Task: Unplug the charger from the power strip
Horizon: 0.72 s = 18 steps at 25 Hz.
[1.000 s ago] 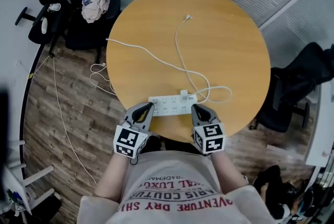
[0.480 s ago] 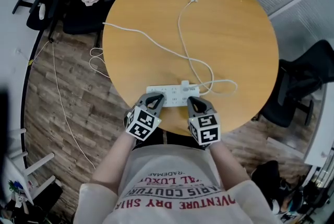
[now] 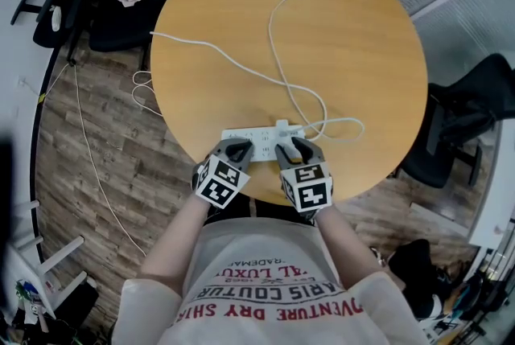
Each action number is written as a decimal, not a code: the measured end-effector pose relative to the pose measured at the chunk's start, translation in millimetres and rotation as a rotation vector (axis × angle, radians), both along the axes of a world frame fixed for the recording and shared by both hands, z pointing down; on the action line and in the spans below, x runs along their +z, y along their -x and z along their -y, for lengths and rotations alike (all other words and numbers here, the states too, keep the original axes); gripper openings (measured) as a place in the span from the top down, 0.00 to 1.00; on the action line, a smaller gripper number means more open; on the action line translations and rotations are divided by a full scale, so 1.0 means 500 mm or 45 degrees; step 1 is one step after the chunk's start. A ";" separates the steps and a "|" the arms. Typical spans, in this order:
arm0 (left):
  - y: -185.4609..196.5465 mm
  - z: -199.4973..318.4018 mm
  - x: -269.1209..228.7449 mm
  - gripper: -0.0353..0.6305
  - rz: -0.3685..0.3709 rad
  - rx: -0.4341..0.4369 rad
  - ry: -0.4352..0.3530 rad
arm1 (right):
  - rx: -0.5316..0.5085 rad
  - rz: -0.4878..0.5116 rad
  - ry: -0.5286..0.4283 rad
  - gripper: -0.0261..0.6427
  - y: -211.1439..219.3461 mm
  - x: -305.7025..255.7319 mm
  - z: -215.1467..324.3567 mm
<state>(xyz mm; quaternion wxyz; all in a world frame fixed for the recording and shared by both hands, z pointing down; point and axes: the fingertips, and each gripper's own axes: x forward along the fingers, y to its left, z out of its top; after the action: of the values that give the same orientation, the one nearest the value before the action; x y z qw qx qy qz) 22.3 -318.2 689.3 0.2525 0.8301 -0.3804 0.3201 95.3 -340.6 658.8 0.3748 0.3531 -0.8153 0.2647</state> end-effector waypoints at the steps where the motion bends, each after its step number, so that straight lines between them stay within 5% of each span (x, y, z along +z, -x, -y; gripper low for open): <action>1: -0.001 0.003 -0.002 0.90 -0.026 -0.009 -0.003 | 0.004 -0.011 -0.001 0.69 0.002 0.004 0.006; 18: 0.001 0.010 0.001 0.90 -0.108 -0.033 0.026 | 0.163 -0.172 0.043 0.70 0.025 0.043 0.050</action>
<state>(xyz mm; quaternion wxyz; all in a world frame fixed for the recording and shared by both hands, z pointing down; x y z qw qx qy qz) 21.9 -323.0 690.0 0.2810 0.8352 -0.3768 0.2853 82.8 -365.6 680.3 0.4170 0.4152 -0.7595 0.2774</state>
